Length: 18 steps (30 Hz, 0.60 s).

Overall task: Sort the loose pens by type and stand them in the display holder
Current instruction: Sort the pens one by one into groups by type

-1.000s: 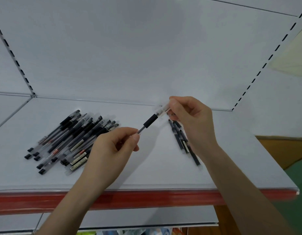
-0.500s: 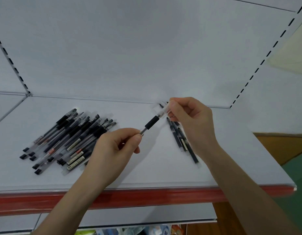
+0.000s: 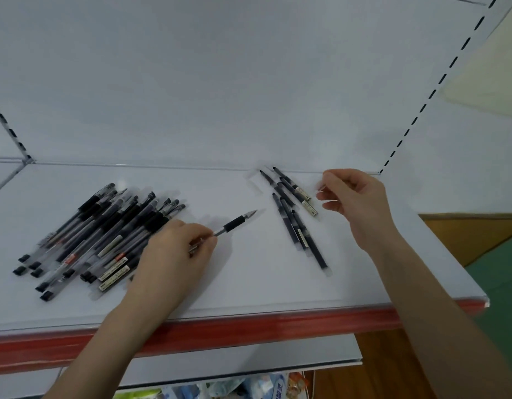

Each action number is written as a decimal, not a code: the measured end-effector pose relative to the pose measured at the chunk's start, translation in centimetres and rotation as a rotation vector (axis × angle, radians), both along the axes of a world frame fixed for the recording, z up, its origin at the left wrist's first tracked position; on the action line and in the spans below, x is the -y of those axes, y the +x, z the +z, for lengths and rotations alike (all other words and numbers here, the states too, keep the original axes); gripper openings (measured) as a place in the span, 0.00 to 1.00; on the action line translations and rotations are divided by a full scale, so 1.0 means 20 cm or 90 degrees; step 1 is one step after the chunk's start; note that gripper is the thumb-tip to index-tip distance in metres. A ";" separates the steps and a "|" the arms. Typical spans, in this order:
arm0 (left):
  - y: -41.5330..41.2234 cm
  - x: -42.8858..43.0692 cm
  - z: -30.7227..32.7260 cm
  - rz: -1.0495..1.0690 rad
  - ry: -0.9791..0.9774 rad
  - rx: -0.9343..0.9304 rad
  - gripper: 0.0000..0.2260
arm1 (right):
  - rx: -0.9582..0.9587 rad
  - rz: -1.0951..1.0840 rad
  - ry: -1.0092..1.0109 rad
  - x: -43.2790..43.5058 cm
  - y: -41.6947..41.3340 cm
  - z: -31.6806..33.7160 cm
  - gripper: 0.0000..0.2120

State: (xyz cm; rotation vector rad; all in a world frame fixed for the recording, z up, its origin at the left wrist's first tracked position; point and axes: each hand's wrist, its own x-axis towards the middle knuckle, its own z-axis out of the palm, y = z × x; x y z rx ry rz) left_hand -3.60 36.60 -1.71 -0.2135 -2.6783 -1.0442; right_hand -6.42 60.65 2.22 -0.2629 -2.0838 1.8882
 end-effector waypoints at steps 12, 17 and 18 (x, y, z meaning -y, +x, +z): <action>-0.03 -0.07 0.00 -0.018 -0.024 0.007 0.07 | 0.127 0.055 0.260 -0.20 0.08 -0.16 0.03; -0.04 -0.07 -0.01 -0.024 0.002 0.008 0.07 | 0.135 0.073 0.347 -0.21 0.07 -0.17 0.05; -0.04 -0.06 0.00 -0.025 0.020 0.009 0.07 | 0.134 0.082 0.372 -0.21 0.07 -0.17 0.04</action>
